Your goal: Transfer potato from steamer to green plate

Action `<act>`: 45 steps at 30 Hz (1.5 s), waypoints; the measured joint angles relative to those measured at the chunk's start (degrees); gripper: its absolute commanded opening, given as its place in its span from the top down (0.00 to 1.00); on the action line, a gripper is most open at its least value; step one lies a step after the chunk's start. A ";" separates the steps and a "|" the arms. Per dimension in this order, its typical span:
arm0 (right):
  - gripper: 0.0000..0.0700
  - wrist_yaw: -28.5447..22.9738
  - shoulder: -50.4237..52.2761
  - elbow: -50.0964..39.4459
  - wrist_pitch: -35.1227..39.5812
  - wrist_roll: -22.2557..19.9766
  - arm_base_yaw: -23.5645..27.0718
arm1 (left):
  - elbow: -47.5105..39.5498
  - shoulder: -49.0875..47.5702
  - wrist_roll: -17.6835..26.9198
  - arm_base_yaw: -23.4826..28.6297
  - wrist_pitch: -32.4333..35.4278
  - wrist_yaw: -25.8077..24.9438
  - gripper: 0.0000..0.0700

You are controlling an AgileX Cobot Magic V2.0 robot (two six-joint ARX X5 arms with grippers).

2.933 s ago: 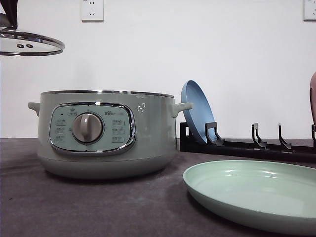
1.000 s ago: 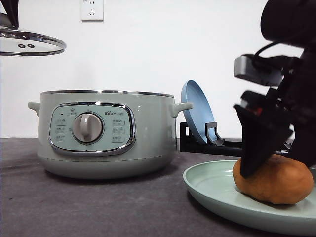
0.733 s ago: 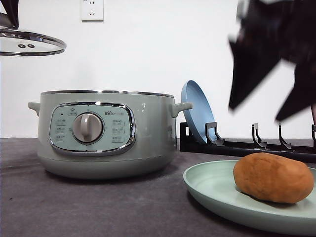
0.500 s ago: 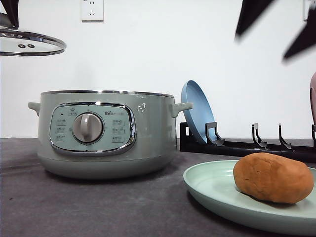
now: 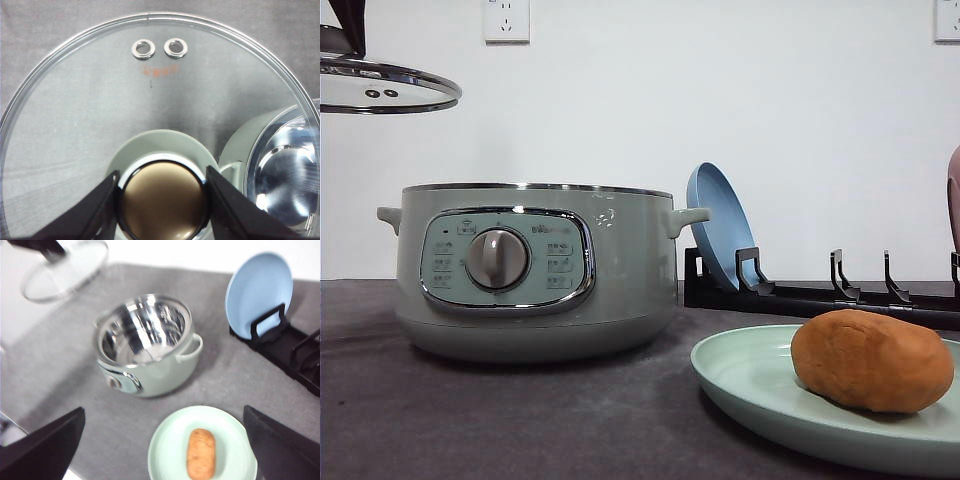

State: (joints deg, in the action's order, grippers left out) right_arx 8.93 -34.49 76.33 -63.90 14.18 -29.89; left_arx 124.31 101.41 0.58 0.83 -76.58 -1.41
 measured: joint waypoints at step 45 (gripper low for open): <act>0.00 -4.70 2.81 0.03 -1.66 2.79 0.00 | -3.76 0.00 -0.61 -28.70 2.69 -0.04 0.99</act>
State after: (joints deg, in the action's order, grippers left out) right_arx 4.23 -31.68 76.36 -65.56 16.97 -29.89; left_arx 120.55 101.41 -0.03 -27.87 -73.89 -1.45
